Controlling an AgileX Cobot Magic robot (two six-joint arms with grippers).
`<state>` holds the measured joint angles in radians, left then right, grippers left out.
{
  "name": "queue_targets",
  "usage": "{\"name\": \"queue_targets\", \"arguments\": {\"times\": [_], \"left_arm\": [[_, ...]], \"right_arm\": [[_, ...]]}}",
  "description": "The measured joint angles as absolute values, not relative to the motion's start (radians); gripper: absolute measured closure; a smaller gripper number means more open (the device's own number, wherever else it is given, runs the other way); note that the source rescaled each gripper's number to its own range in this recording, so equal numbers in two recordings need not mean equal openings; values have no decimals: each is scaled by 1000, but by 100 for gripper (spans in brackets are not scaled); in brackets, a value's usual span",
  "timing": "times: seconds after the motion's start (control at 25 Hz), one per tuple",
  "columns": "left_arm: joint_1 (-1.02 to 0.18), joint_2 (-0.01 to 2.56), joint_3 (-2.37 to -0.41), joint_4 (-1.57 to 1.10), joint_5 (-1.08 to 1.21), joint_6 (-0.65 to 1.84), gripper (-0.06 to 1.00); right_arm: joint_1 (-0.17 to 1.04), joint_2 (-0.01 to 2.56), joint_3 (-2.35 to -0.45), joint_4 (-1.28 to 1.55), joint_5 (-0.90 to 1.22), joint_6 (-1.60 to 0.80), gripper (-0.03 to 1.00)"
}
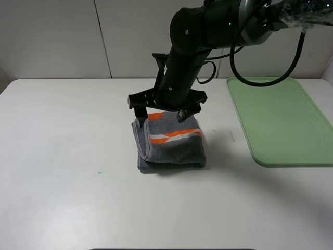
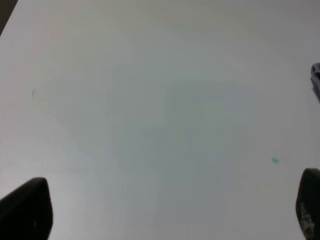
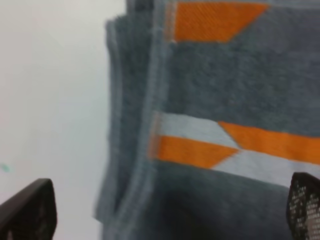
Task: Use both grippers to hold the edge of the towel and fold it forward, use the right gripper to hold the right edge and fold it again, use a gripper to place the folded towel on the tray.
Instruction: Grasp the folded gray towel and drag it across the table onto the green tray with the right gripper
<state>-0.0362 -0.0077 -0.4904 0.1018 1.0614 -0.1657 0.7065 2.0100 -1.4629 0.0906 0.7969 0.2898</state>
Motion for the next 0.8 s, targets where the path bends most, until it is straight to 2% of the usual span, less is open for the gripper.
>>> {"name": "queue_targets", "arguments": {"times": [0.28, 0.8], "left_arm": [[-36, -8, -490, 102, 1061, -166, -4], [-36, -8, -490, 102, 1061, -166, -4]], "right_arm": [[699, 2010, -1463, -30, 880, 230, -3], [559, 2029, -1454, -60, 892, 173, -3]]}}
